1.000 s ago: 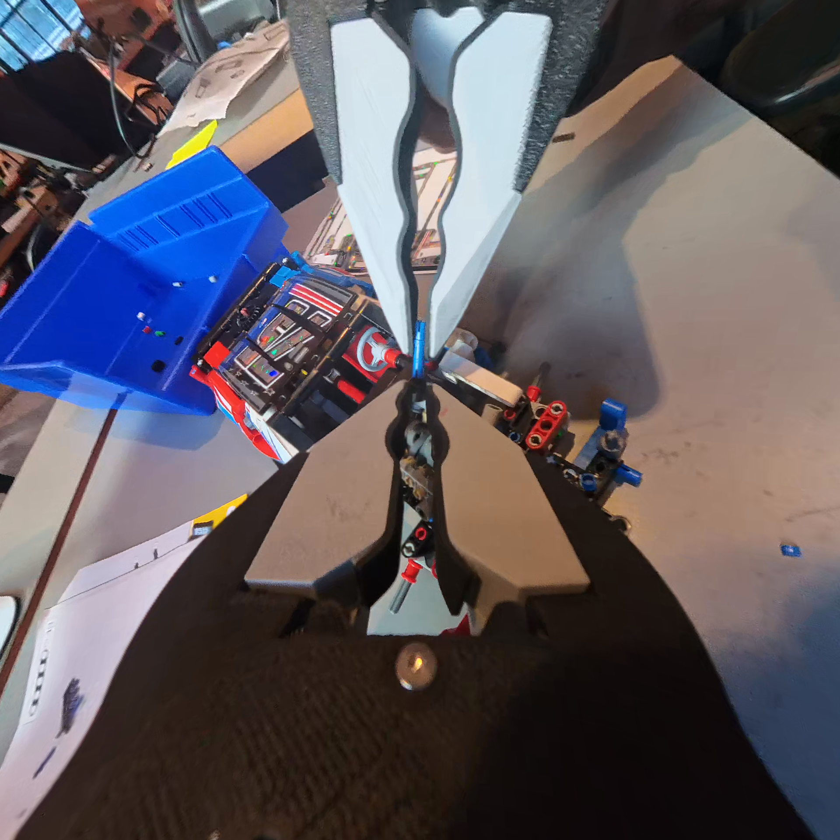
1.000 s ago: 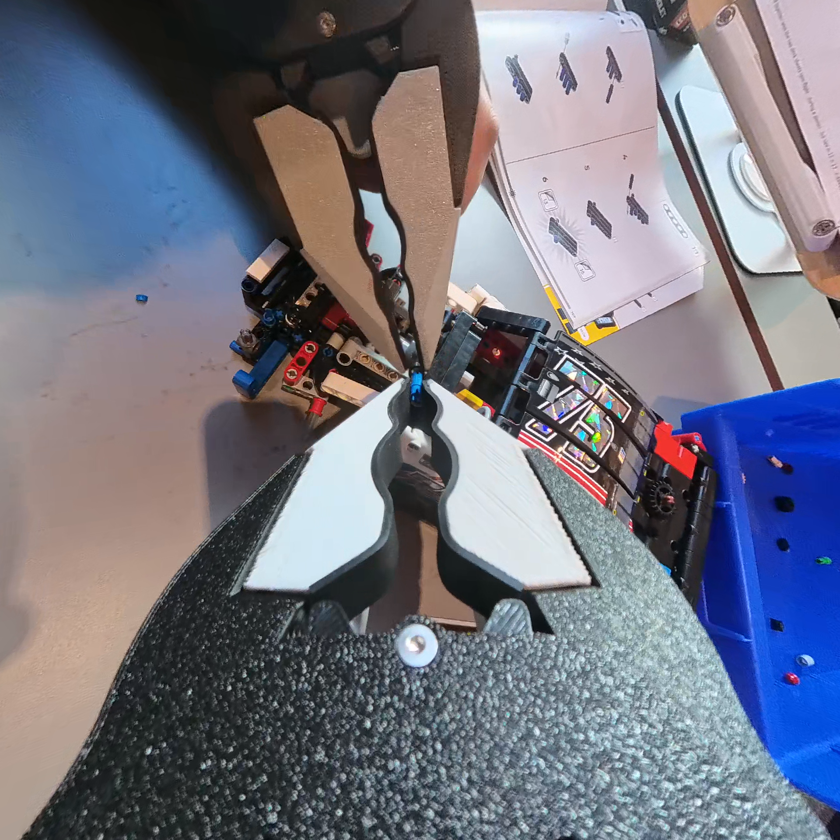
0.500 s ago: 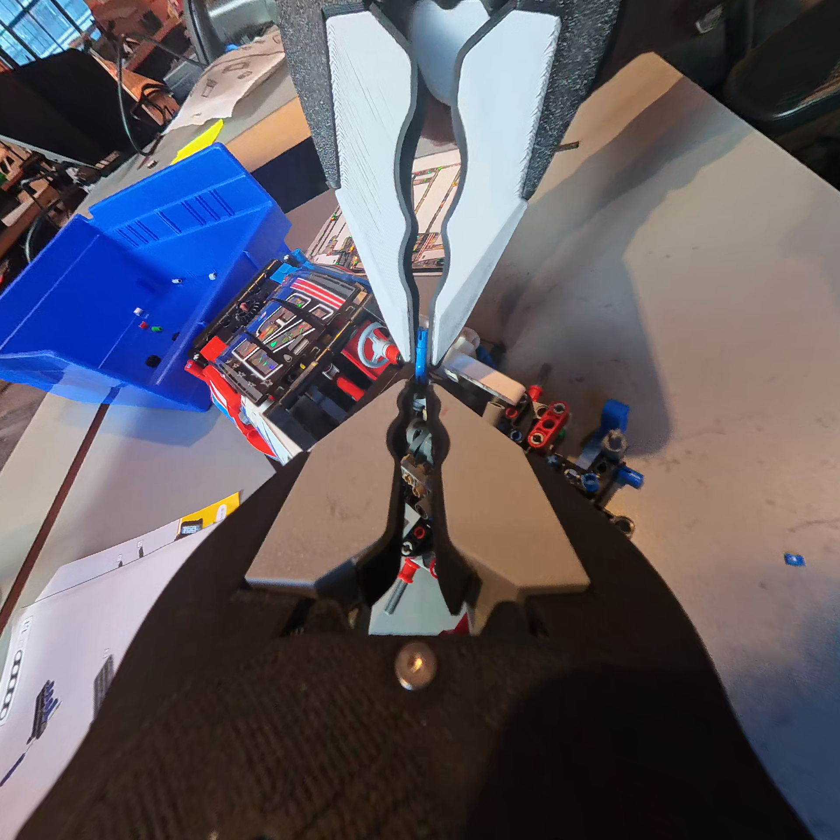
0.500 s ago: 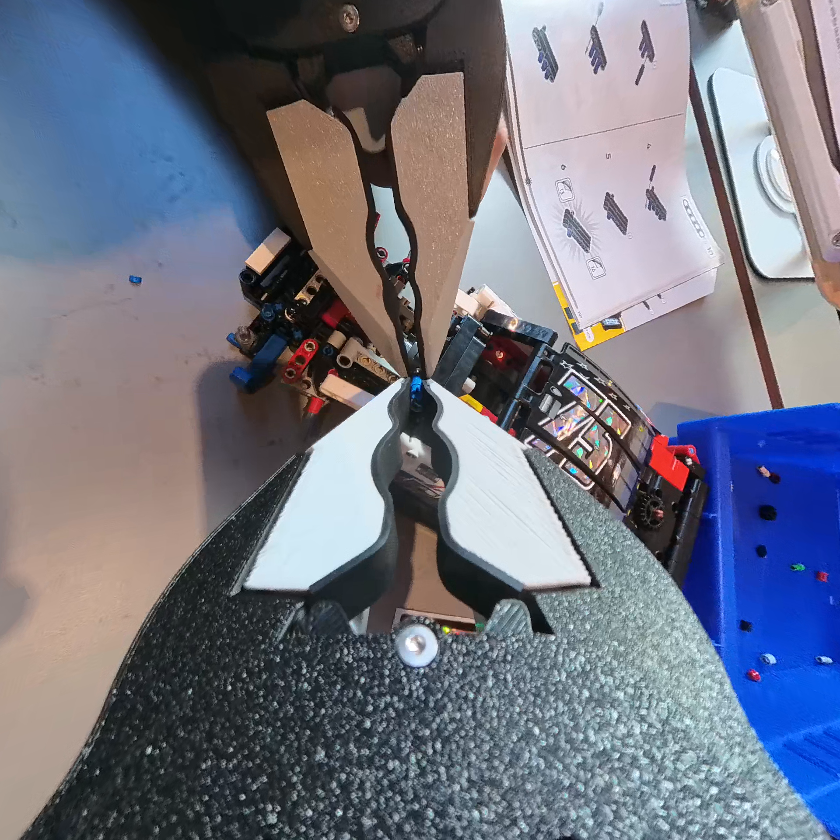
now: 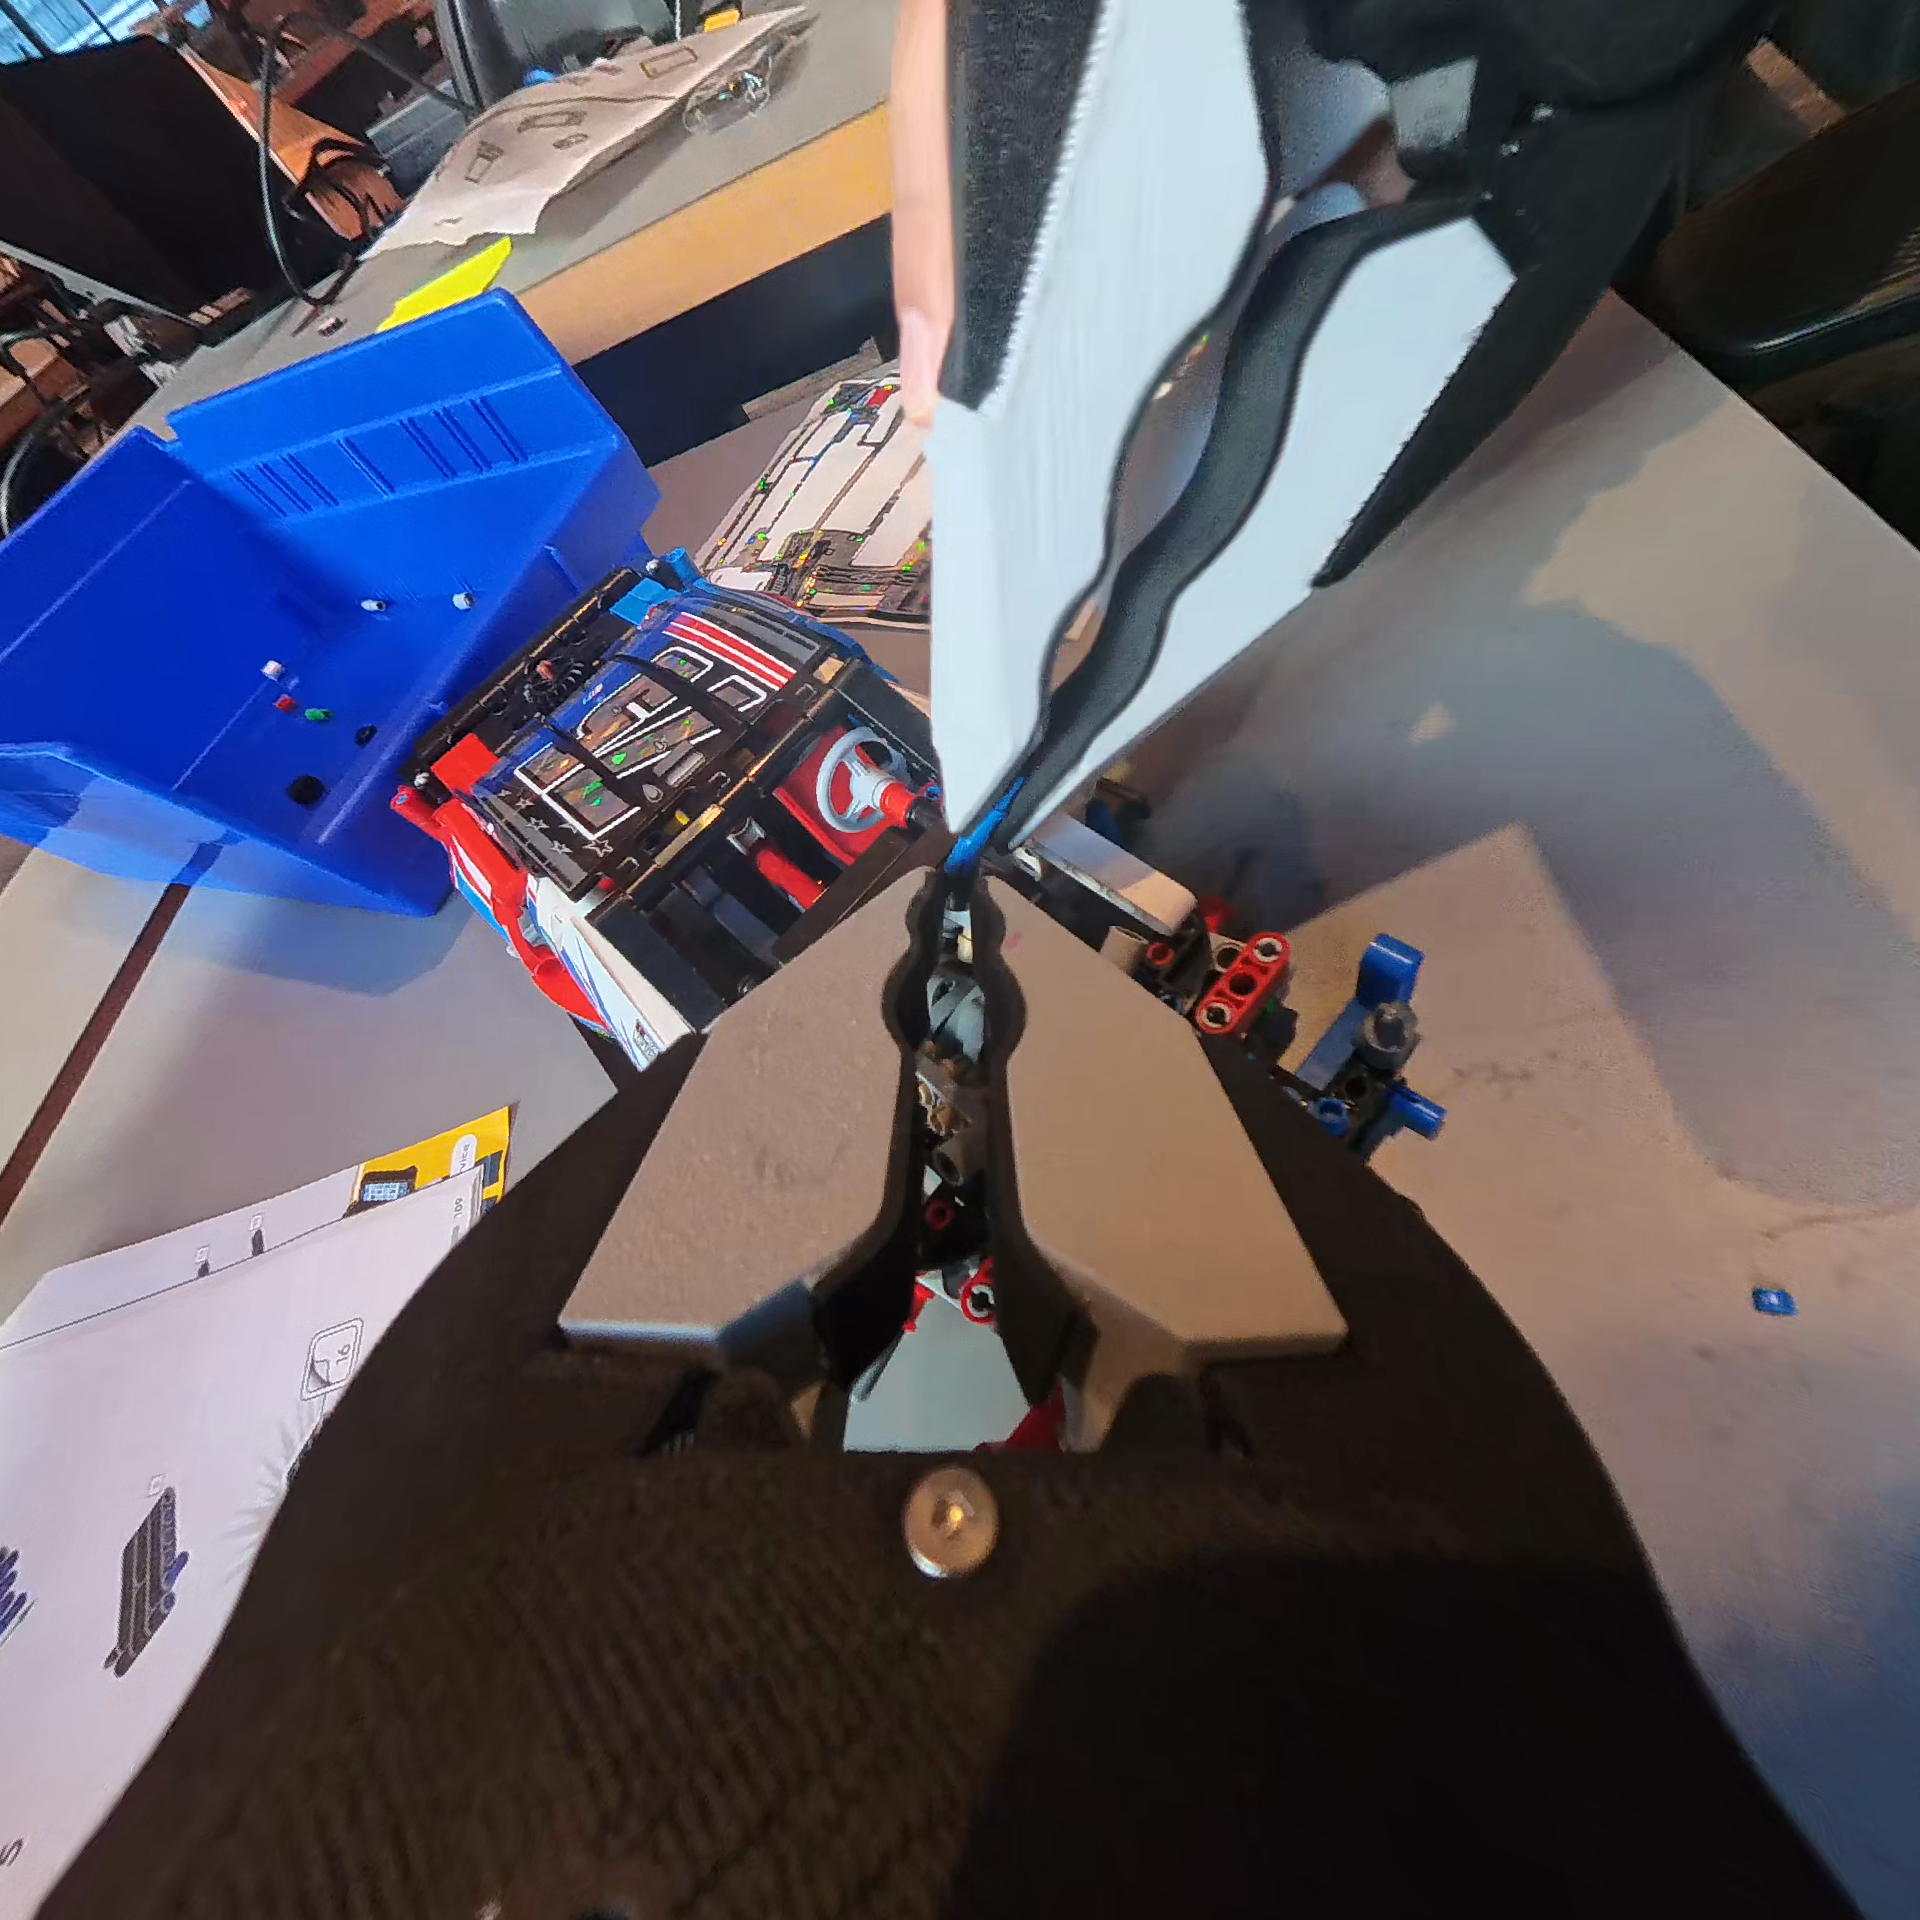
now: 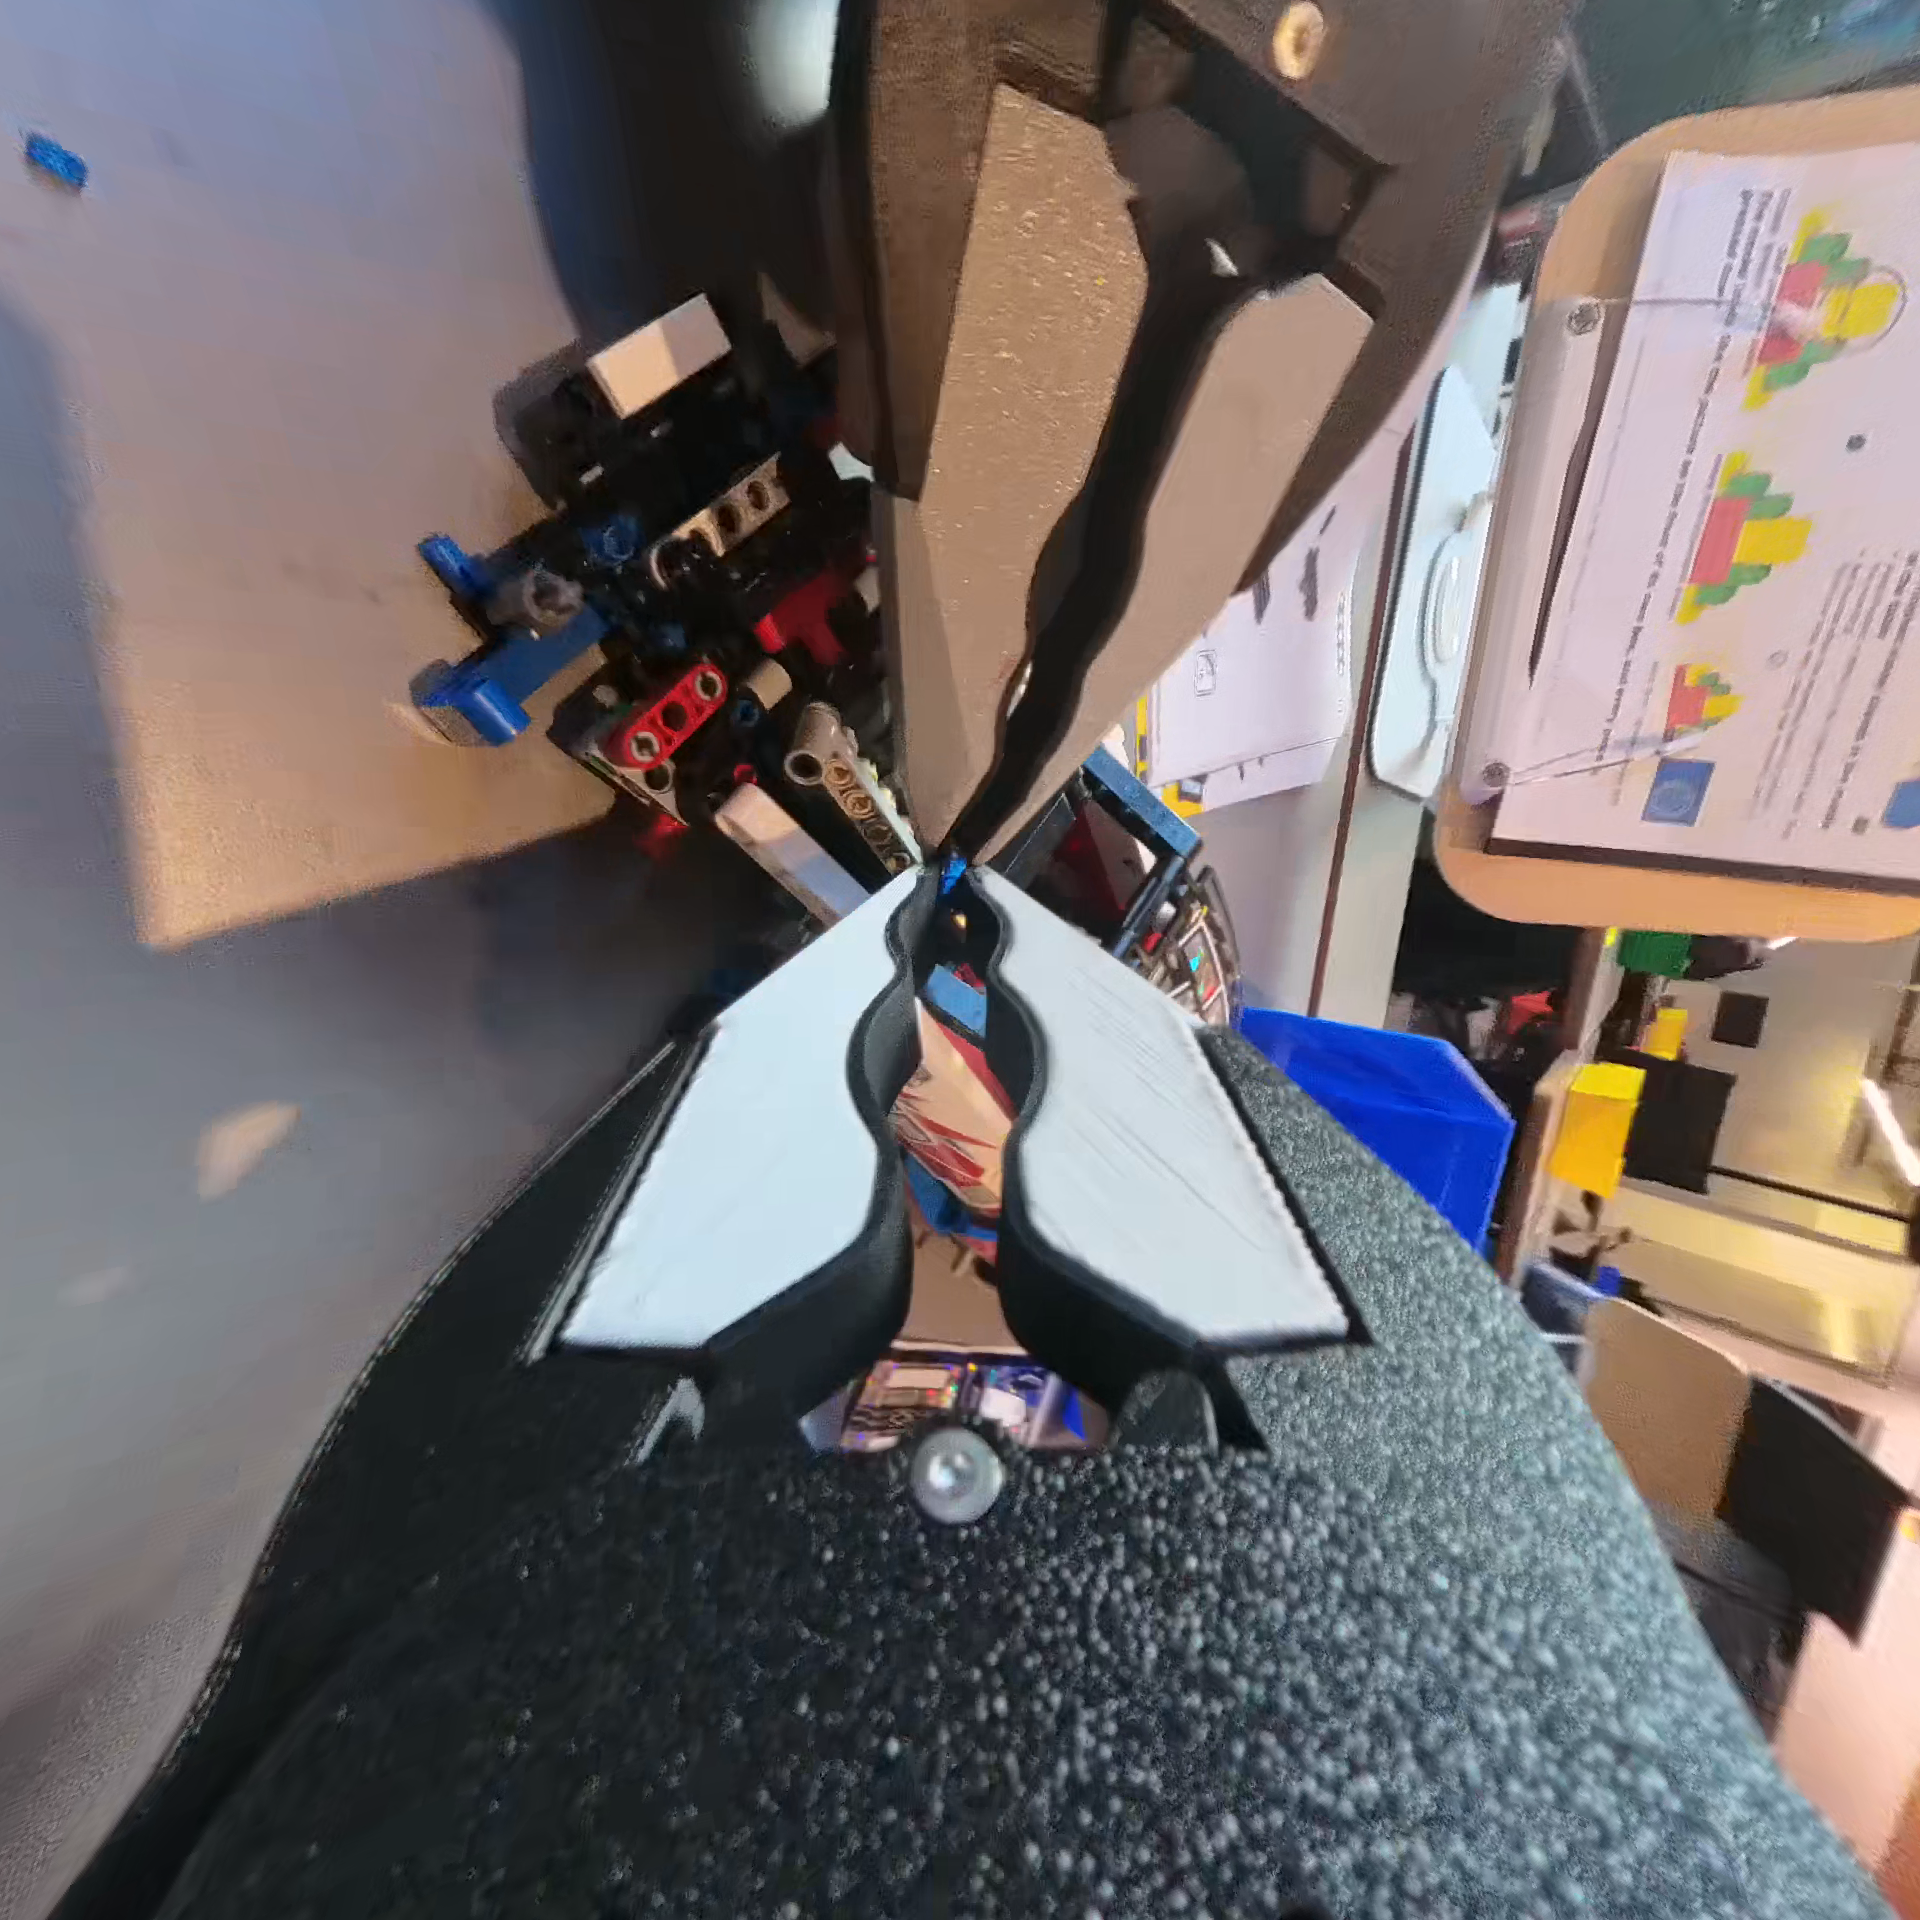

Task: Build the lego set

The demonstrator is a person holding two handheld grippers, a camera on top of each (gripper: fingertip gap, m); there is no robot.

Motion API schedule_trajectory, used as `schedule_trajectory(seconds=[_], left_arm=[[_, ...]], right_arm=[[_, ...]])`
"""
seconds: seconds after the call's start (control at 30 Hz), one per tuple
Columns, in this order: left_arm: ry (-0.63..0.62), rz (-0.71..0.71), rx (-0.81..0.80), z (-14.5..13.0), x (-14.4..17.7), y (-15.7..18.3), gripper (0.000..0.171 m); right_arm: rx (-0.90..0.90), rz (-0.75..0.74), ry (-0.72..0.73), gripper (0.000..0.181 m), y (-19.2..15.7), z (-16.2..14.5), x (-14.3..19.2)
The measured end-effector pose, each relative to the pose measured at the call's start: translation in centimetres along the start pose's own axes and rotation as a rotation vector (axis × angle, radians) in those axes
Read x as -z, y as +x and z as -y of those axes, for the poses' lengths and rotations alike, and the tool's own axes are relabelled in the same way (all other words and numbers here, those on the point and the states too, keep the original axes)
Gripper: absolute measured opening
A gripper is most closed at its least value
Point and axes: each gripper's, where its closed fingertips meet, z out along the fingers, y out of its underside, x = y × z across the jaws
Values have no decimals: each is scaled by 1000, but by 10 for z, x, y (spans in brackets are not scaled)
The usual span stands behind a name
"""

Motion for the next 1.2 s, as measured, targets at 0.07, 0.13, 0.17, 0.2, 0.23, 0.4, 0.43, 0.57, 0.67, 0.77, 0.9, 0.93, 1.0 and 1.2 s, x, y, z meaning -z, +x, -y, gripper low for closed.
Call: schedule_trajectory(seconds=[0.07, 0.13, 0.17, 0.2, 0.23, 0.4, 0.43, 0.57, 0.67, 0.77, 0.9, 0.93, 1.0, 1.2], left_arm=[[0, -2, 3, 0, 0, 0, 3], [0, 0, 0, 0, 0, 0, 3], [0, 0, -1, 0, 0, 0, 3], [0, 0, -1, 0, 0, 0, 3], [0, 0, -2, 0, 0, 0, 3], [2, 1, -8, 0, 0, 0, 2], [2, 2, -9, 0, 0, 0, 2], [-1, 2, -5, 0, 0, 0, 3], [-3, 2, -9, 0, 0, 0, 3], [4, 3, -5, 1, 0, 0, 2], [3, 11, -11, 1, 0, 1, 2], [3, 11, -10, 1, 0, 1, 2], [4, 8, -7, 1, 0, 1, 3], [2, 9, -8, 1, -1, 1, 3]], right_arm=[[6, 26, -1, 4, 0, 1, 0], [-97, 106, 32, 4, 0, 1, 0], [-160, 152, 48, 4, 0, 1, 0], [-220, 196, 61, 4, 0, 1, 0], [-281, 239, 72, 4, 0, 1, 0], [-464, 374, 83, 5, -1, 0, -2], [-474, 387, 77, 5, -2, 0, -4], [-377, 393, 6, 5, -3, 0, -6], [-321, 374, -13, 5, -3, -1, -6], [-446, 408, 24, 5, -2, 0, -6], [-521, 366, 100, 5, 3, 1, 4], [-538, 352, 116, 6, 6, 2, 8], [-558, 328, 130, 0, 11, 1, 12], [-529, 333, 109, 0, 6, 1, 8]])
